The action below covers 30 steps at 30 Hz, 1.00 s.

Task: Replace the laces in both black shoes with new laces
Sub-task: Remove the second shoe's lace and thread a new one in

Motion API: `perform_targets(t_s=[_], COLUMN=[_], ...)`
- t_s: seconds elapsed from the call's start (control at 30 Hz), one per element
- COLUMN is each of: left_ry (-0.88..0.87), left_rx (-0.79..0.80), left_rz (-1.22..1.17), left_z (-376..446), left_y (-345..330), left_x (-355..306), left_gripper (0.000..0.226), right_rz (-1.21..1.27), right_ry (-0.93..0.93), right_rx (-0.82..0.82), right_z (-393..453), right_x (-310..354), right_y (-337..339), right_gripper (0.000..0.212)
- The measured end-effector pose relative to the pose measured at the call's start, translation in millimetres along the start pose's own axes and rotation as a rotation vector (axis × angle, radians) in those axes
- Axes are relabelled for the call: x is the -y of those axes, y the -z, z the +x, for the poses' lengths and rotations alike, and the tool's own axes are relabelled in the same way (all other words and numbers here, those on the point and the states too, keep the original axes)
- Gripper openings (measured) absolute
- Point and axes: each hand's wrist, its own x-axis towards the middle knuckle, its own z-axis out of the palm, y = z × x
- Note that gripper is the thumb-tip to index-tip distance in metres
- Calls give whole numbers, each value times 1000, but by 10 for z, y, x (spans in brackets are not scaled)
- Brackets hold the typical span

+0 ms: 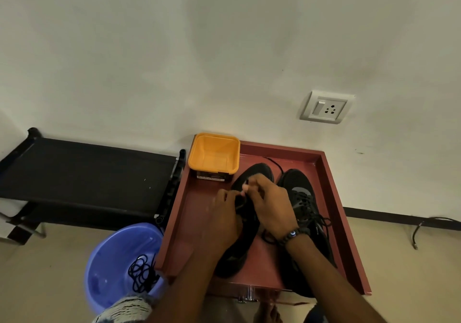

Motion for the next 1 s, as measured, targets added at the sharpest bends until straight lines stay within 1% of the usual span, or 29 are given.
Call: perform_targets(t_s=[0.1,0.17,0.2,0.23,0.27,0.33,0.4,0.47,0.53,0.57,0.67,0.73,0.87,1.0], left_ry=[-18,-8,8,28,44,55,54,79,93,96,120,170,204,270], left_rx=[-60,-53,-47,-46,-38,-2,52,81,67,56,45,53,29,42], left_rz=[23,0,-13,-24,-26,4,40,72,103,107,45,-41,-82,-217], left_z=[-19,-20,-10,4,24,46,36,12,-1,7,105,184,224,215], left_y=[-16,6,22,41,69,122,166,177,139,107,86,104,174,232], left_x=[-2,-14,-26,-30,-39,-51,-82,-122,-154,-163,-182,-158,-101,-63], left_gripper=[36,40,44,48,52,58,57,49,43,43,43,43,36,34], right_rz=[262,499,558,551,489,291,150,118,86,95,211,188,115,75], right_ry=[66,23,-26,-81,-140,-227,-299,-366,-398,-412,-455,-444,-426,-431], right_rx=[-107,-82,-57,-30,-5,55,135,174,145,117,58,48,8,-6], right_z=[207,394,490,565,618,657,604,474,328,274,183,146,122,156], right_x=[539,775,806,764,669,400,123,-77,-198,-244,-282,-261,-206,-136], right_y=[111,207,234,233,207,121,26,-58,-126,-153,-195,-191,-202,-239], right_gripper=[16,18,19,20,19,20,27,33,37,35,16,14,11,11])
